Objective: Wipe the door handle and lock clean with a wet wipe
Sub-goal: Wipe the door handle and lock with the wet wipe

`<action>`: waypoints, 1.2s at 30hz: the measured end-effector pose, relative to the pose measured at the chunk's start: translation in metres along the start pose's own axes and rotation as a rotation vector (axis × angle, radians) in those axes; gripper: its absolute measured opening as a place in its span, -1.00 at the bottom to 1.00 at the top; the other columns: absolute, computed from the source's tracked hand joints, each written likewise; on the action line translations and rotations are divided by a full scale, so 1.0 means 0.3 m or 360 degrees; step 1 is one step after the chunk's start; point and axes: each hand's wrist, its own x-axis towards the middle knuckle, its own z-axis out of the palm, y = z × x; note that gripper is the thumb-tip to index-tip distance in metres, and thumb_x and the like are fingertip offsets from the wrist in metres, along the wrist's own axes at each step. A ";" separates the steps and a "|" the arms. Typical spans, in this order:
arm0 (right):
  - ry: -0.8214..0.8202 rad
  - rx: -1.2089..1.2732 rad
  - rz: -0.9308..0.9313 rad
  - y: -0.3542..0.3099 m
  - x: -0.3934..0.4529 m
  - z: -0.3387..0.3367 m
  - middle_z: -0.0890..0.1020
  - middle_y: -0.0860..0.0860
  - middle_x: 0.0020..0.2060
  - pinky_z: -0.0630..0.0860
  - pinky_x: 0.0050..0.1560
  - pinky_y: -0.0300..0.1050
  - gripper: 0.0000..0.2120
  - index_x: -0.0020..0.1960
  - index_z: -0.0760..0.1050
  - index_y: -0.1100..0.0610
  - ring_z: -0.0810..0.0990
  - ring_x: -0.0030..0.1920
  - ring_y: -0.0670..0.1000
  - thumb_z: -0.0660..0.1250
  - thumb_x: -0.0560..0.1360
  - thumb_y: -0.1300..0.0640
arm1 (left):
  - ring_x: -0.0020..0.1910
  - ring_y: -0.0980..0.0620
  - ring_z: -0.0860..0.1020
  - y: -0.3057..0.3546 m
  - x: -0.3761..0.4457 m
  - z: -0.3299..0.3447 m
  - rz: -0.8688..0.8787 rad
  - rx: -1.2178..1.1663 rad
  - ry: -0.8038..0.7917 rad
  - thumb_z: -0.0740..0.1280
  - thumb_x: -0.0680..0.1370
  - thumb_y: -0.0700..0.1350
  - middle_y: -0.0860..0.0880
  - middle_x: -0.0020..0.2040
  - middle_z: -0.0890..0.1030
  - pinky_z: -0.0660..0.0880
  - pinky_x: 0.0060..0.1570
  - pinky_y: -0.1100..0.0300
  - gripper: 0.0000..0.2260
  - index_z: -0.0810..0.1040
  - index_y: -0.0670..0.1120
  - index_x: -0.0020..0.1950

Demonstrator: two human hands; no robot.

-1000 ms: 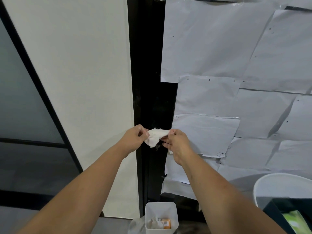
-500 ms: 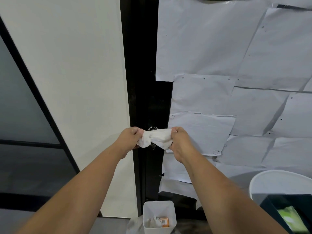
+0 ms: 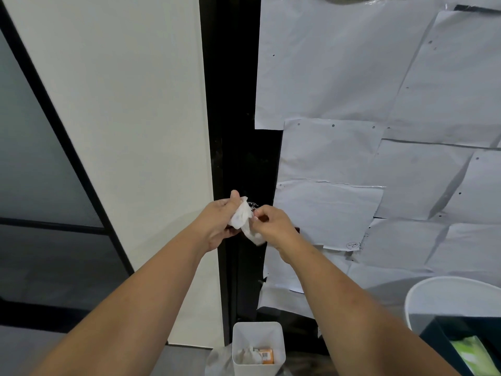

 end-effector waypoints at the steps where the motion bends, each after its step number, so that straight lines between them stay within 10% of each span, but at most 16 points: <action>1: 0.0027 0.0028 0.0024 0.000 -0.001 -0.001 0.56 0.00 -0.10 0.40 -0.25 -0.23 -0.92 -0.01 0.51 0.08 0.51 -0.12 -0.05 0.28 0.54 0.09 | 0.05 -0.05 0.64 0.005 -0.003 -0.001 -0.0036 -0.0073 -0.0012 0.19 0.53 0.30 -0.14 0.02 0.69 0.56 0.13 0.02 -0.47 0.58 -0.12 0.19; 7: 0.0094 0.0239 0.0144 -0.017 -0.003 -0.008 0.60 0.03 -0.06 0.36 -0.25 -0.25 -0.89 0.00 0.53 0.13 0.51 -0.10 -0.11 0.25 0.56 0.14 | 0.16 -0.15 0.62 0.000 -0.026 -0.018 -0.0053 -0.0284 -0.0349 0.50 0.43 -0.12 -0.16 0.22 0.60 0.56 0.12 -0.13 -0.49 0.41 -0.08 0.33; 11: 0.0235 0.0164 0.0130 -0.008 0.010 -0.014 0.59 0.03 -0.12 0.44 -0.25 -0.20 -0.91 -0.04 0.52 0.11 0.52 -0.16 -0.03 0.25 0.55 0.13 | 0.05 -0.11 0.65 -0.019 -0.004 -0.018 -0.0053 -0.0091 -0.0106 0.39 0.46 -0.43 -0.17 0.10 0.63 0.62 -0.04 0.00 -0.57 0.45 -0.16 0.29; 18: 0.0417 -0.0130 0.0147 0.060 0.040 -0.046 0.58 -0.01 -0.18 0.55 -0.06 -0.01 -0.92 -0.12 0.46 0.02 0.57 -0.09 0.06 0.25 0.52 0.03 | -0.06 -0.09 0.65 -0.019 0.015 -0.060 -0.0141 -0.0054 0.0033 0.22 0.65 -0.14 -0.15 0.04 0.66 0.61 -0.11 0.02 -0.79 0.54 -0.22 0.19; 26: 0.0657 -0.1217 -0.0341 0.039 0.012 -0.009 0.41 0.04 0.19 0.38 0.08 0.04 -0.40 0.35 0.19 -0.08 0.43 0.15 0.11 0.33 0.41 -0.16 | 0.02 -0.06 0.62 0.016 -0.015 -0.016 -0.0047 0.0040 -0.0424 0.21 0.65 -0.20 -0.18 0.04 0.63 0.57 0.01 0.12 -0.76 0.52 -0.29 0.23; 36: 0.0772 -0.1513 -0.0562 0.026 0.020 0.021 0.38 0.07 0.28 0.38 0.01 0.04 -0.18 0.42 0.11 -0.08 0.45 0.10 0.12 0.43 0.28 -0.18 | -0.11 0.02 0.65 -0.025 0.002 0.003 0.0325 0.0797 0.0048 0.41 0.53 -0.21 -0.12 -0.12 0.70 0.57 -0.09 0.27 -0.94 0.68 -0.14 -0.05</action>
